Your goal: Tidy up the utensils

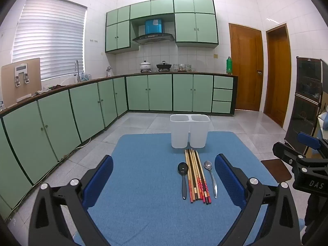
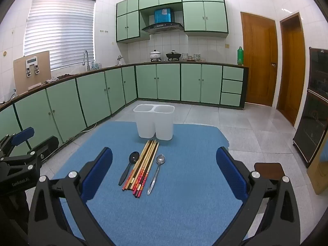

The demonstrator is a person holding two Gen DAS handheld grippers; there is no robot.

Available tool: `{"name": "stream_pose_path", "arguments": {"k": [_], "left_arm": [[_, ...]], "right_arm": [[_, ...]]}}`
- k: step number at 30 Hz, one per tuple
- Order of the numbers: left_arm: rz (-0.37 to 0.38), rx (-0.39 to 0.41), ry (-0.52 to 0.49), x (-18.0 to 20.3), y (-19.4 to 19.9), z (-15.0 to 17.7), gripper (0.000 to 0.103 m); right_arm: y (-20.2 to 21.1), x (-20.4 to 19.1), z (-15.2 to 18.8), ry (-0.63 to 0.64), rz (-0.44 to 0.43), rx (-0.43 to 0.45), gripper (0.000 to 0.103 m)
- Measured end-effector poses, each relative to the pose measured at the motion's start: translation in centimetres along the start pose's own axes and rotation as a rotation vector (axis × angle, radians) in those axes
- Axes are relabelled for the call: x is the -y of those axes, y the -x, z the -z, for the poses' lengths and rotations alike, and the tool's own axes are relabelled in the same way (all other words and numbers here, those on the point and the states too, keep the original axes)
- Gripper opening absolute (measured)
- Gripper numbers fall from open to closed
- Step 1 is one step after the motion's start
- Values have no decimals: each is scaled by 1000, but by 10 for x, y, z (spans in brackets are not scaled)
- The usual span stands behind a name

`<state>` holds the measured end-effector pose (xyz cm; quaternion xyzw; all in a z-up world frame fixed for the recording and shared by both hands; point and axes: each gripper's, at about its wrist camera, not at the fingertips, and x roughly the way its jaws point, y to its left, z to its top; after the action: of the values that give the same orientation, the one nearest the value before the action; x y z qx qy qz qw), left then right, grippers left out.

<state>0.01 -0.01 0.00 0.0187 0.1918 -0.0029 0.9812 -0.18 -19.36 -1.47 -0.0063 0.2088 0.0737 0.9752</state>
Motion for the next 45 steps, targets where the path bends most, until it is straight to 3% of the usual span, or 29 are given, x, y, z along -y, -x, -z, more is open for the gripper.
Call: {"name": "stream_pose_path", "arguments": {"k": [34, 40, 45], "left_arm": [[1, -29, 0, -3, -12, 4, 97], [-11, -88, -11, -3, -42, 7, 97], [-35, -165, -28, -9, -88, 17, 97]], "right_arm": [[-13, 8, -3, -16, 7, -32, 98], [-42, 11, -1, -7, 42, -76, 98], [-94, 17, 8, -1, 74, -161, 98]]}}
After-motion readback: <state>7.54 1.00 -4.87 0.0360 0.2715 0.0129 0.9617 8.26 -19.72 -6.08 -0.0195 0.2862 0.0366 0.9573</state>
